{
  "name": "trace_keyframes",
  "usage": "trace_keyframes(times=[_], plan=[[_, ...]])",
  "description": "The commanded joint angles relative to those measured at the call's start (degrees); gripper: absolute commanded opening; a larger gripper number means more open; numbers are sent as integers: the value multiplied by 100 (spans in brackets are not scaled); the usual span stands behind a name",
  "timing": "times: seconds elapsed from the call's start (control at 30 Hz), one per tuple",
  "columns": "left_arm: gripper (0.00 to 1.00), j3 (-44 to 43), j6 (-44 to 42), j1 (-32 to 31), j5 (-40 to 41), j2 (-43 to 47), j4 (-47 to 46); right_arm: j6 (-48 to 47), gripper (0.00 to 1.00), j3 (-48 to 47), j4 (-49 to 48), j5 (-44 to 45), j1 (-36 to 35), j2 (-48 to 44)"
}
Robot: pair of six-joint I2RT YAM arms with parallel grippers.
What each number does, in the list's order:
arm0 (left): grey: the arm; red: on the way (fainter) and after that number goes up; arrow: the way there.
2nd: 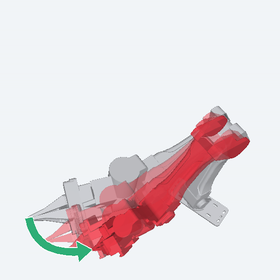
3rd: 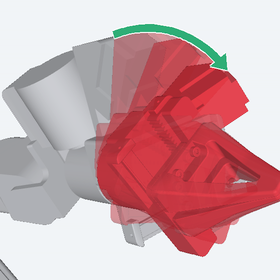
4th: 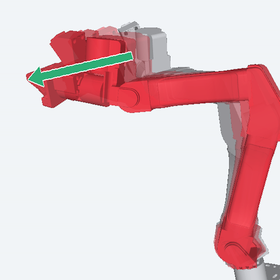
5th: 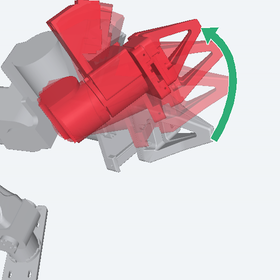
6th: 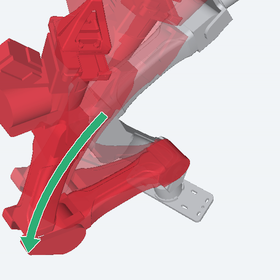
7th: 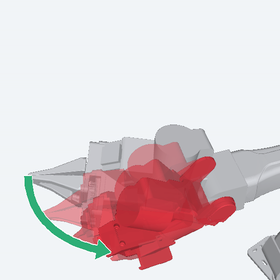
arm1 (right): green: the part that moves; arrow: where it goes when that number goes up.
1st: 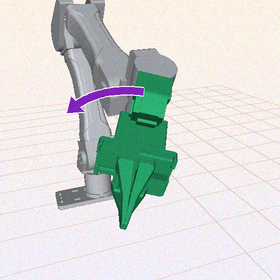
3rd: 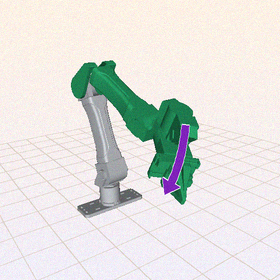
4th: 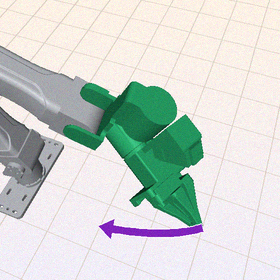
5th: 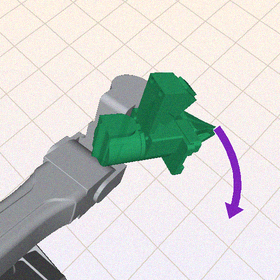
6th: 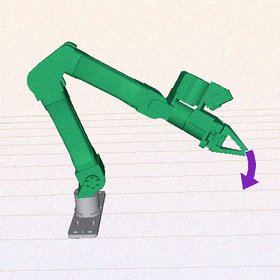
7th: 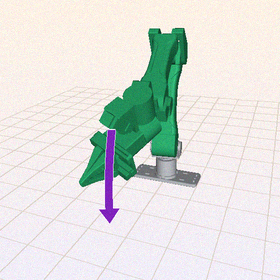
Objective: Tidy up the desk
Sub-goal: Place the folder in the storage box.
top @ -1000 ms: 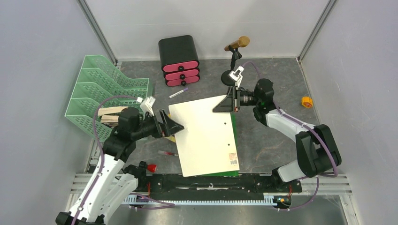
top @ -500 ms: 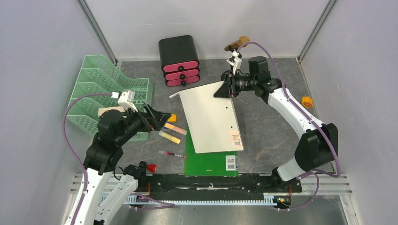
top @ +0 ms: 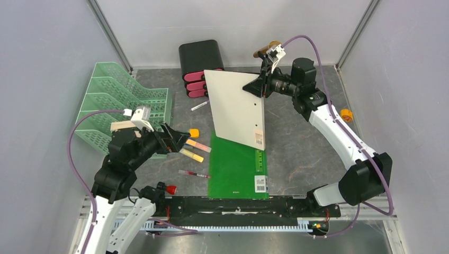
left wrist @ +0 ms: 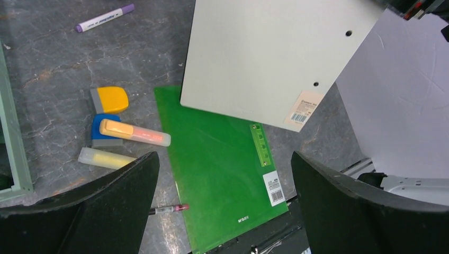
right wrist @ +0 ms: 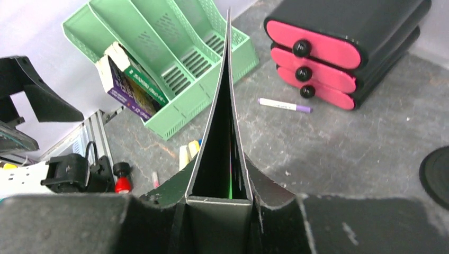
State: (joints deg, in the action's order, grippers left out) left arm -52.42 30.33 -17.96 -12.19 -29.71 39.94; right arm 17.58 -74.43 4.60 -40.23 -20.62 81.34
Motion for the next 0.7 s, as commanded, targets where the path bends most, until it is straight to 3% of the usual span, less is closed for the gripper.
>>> trace_keyframes(times=[0.0,0.27,0.43,0.67], plan=[[100,-113,-45,19,77,97,28,361,0,-482,-1284,-92,-10,77],[100,-216,759,20,269,131,-176,991,0,-531,-3594,211,-96,52],[100,-1238,1133,19,395,-368,152,1134,0,-458,-4292,-45,-146,193],[100,-2259,1035,16,-47,-1164,166,1449,0,-141,-5260,-516,-277,388]])
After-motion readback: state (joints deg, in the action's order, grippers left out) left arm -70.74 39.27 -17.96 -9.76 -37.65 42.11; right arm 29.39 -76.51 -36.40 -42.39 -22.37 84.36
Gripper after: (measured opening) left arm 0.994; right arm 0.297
